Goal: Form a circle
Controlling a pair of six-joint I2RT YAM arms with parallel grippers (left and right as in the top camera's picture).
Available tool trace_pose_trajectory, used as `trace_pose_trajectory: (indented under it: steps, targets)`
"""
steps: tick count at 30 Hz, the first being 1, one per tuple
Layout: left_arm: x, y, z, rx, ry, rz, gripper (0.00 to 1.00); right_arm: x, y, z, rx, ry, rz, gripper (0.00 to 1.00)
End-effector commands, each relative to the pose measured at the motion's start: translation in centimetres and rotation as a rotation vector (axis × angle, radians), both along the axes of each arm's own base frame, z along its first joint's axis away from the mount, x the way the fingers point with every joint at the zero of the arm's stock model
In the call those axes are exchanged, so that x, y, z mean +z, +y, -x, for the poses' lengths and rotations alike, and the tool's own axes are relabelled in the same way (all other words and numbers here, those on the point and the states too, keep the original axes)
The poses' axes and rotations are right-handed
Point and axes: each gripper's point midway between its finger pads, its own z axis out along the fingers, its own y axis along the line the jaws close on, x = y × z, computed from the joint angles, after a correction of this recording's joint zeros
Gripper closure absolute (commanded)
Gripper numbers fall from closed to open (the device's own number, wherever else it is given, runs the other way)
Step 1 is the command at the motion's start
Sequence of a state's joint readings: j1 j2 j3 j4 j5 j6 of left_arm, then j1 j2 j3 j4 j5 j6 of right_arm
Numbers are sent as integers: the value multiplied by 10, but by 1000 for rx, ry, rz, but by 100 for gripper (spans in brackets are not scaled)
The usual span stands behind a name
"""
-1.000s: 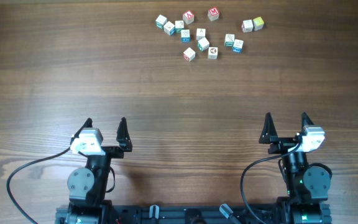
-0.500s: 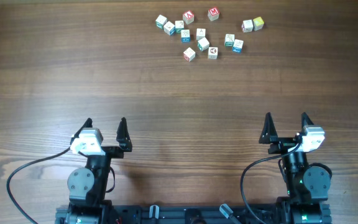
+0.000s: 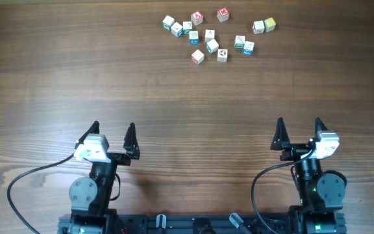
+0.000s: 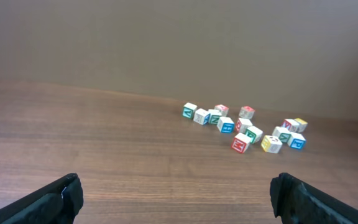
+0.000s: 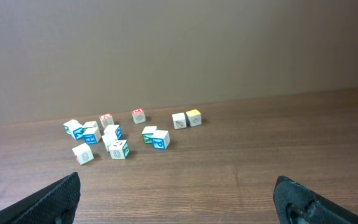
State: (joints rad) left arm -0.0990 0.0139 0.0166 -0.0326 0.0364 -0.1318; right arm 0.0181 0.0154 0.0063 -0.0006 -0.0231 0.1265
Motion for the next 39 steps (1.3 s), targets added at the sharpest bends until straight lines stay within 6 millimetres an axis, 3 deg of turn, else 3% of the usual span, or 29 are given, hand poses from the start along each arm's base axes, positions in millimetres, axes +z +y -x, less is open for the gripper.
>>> trace_pose_trajectory:
  steps: [1,3,11,22,24,26,30,33,37,39]
  targets:
    - [32,-5,6,-32,-38,-16,0,0,3,0,17,-3,-5,0]
    - [46,-7,9,-49,-39,-16,0,0,3,0,16,-3,-5,0]
    - [97,-48,10,-290,-10,-10,0,0,3,0,17,-3,-5,0]
    - [154,-68,-41,-386,288,22,0,0,3,0,17,-2,-5,0]
    - [166,-78,-41,-448,309,36,0,0,3,0,17,-3,-5,0]
    - [168,-91,-36,-536,330,57,0,0,3,0,17,-3,-5,0]
    - [159,-94,-37,-551,385,98,0,0,3,0,17,-3,-5,0]
    - [164,-102,-35,-602,367,108,0,0,3,0,17,-3,-5,0]
    - [182,-95,-47,-533,333,218,0,0,3,0,17,-3,-5,0]
    - [181,-80,-63,-402,352,314,0,0,3,0,17,-3,-5,0]
